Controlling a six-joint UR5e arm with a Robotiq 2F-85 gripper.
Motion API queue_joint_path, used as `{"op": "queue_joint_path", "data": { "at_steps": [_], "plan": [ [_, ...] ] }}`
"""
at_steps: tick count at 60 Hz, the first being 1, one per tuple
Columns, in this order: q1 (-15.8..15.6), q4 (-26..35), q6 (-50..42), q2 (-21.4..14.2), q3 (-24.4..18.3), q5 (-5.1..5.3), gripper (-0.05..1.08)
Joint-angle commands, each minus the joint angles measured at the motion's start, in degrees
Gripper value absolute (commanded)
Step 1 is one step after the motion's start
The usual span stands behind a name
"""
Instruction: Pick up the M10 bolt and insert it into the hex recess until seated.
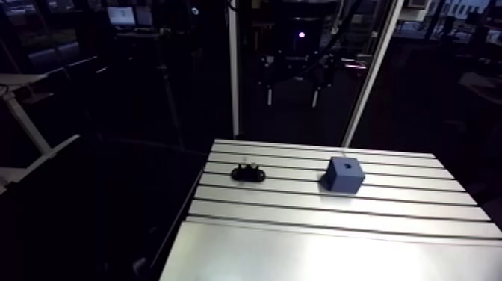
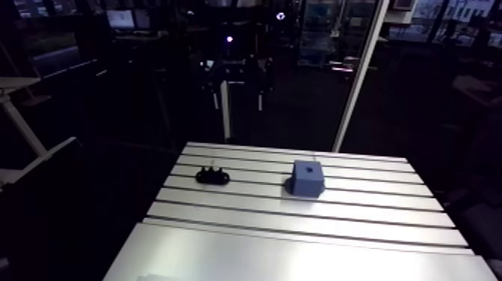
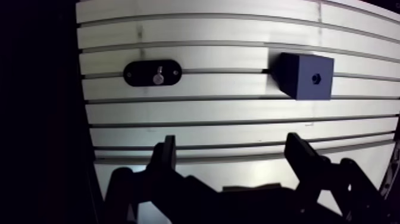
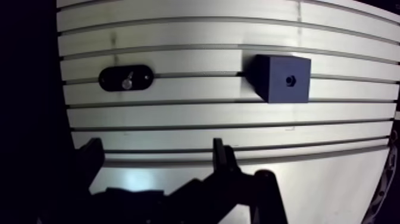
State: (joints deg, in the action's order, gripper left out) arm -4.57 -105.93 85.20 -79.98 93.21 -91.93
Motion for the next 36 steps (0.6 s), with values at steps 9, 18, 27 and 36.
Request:
{"op": "queue_joint_path", "data": {
  "at_steps": [9,18,27,36],
  "plan": [
    [-4.38,-15.3,-2.19,4.74,6.34,-0.04,0.0],
    [-5.14,-18.45,-2.83,6.39,7.44,-0.04,0.0],
    [-5.53,-22.94,-4.02,8.25,8.74,0.06,0.01],
    [-5.62,-25.59,-3.86,10.11,9.2,0.03,0.01]
  ]
}}
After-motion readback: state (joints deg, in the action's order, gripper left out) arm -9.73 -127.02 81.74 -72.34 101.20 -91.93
